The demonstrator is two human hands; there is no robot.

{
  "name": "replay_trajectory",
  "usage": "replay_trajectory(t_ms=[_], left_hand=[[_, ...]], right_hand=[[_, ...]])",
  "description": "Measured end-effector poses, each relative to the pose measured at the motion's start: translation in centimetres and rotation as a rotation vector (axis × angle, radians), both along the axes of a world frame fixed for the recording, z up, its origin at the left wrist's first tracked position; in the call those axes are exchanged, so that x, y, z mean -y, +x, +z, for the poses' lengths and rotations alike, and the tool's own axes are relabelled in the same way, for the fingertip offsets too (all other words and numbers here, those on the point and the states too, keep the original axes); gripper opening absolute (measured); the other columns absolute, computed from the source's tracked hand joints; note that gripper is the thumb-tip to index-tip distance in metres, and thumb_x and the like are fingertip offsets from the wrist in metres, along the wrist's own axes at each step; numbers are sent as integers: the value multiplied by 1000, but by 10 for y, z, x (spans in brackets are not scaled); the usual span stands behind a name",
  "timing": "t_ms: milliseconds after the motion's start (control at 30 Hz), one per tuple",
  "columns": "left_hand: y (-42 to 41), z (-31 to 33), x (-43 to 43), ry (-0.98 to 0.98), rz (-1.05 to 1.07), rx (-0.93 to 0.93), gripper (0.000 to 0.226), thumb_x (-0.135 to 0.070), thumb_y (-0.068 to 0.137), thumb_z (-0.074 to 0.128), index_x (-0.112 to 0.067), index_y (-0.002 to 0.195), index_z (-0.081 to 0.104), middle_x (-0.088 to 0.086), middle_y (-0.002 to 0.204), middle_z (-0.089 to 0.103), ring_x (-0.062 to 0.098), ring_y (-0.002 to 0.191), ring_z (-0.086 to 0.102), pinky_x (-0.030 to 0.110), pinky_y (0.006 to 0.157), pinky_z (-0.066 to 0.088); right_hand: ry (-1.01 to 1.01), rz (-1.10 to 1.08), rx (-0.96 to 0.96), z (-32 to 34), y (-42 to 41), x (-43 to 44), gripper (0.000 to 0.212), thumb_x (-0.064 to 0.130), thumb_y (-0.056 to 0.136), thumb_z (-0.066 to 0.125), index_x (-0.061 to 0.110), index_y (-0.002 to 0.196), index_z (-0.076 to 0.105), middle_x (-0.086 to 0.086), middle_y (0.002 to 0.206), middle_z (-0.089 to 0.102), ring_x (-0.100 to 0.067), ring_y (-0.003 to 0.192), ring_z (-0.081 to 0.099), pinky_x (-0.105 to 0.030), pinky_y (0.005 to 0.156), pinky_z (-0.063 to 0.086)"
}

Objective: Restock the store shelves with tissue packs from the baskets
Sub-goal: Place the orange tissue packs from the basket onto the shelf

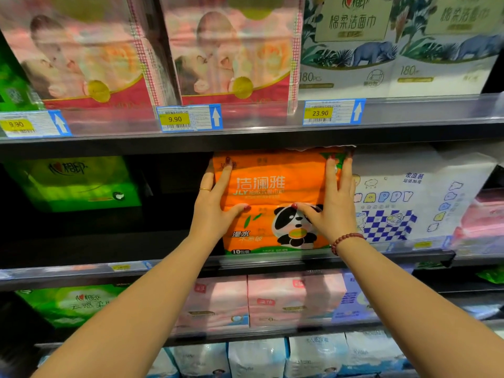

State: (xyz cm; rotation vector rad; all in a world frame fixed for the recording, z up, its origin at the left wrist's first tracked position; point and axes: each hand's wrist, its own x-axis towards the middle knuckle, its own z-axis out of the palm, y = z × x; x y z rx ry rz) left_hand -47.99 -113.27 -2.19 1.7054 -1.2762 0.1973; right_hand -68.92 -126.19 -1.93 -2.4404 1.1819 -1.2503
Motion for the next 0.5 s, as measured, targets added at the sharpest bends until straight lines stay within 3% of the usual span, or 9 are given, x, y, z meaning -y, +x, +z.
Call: replay_trajectory(t_ms=[167,267,400,500], left_hand=[[-7,-4,-10,6,-50,19,97,-23,82,75,-54,141,4,-1,152,17,1,128,18,24,97,34],[-9,-17,-19,77,-73,5,100,-16,84,72,-59,139,0,-5,159,6,5,137,13,35,106,36],[-13,-20,-21,85,-59,-27,102,-11,86,70,-63,136,-2,-4,159,9,18,143,21,46,106,42],[-15,-18,-20,99,-47,-38,103,-10,86,69,-64,134,-4,-5,159,9,20,143,22,47,106,42]], right_hand=[[-9,-16,-45,2,-5,-9,117,49,72,73,28,151,-11,-1,157,-27,-31,147,-2,-48,104,38],[-39,-4,-48,-5,-12,-13,115,45,75,74,31,150,-11,5,153,-31,-27,147,-4,-44,96,46],[-13,34,-47,-18,-17,-14,113,35,79,75,46,143,-18,17,148,-35,-28,145,14,-42,92,50],[12,53,-42,-18,-19,-13,114,33,80,74,52,140,-21,24,144,-41,-27,144,17,-43,93,49]])
